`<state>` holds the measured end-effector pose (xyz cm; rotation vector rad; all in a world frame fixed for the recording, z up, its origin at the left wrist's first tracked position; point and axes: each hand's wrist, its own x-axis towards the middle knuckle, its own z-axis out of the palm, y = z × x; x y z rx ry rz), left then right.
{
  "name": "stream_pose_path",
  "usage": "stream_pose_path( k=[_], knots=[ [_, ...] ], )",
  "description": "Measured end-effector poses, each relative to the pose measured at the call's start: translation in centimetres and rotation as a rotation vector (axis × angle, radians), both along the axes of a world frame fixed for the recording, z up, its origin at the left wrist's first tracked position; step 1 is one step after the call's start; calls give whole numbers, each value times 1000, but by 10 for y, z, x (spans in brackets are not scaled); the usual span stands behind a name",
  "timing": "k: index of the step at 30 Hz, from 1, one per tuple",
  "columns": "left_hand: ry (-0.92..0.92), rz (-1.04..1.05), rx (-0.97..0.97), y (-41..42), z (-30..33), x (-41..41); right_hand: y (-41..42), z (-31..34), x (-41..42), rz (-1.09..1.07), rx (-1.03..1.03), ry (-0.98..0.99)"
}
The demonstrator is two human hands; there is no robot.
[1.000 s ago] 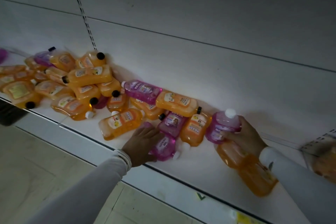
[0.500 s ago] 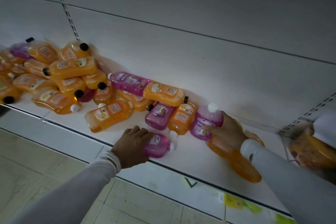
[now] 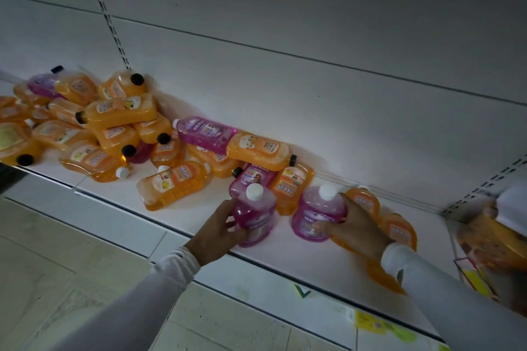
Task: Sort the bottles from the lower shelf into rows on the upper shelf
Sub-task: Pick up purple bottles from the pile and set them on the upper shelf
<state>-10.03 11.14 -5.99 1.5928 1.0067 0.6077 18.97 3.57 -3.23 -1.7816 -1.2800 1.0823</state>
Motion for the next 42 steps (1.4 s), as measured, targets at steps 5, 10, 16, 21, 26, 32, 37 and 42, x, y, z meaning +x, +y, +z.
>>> stream_pose_path(
  k=[5, 10, 16, 21, 26, 32, 37, 42],
  knots=[
    [-21, 266, 44, -18, 2, 31, -1, -9, -14, -76, 75, 35],
    [30, 248, 75, -16, 13, 31, -9, 0, -18, -110, 72, 42],
    [2, 90, 41, -35, 68, 3, -43, 57, -30, -87, 82, 96],
    [5, 9, 104, -67, 170, -28, -82, 153, -46, 16, 87, 81],
    [35, 20, 211, -121, 286, -48, -129, 257, -57, 148, 165, 78],
    [-39, -7, 340, -184, 419, -31, -193, 407, -41, 190, 381, 24],
    [-179, -41, 417, -214, 506, 5, -231, 512, -16, 113, 539, -73],
    [-250, -111, 477, -224, 571, 26, -257, 575, -12, 69, 624, -166]
  ],
)
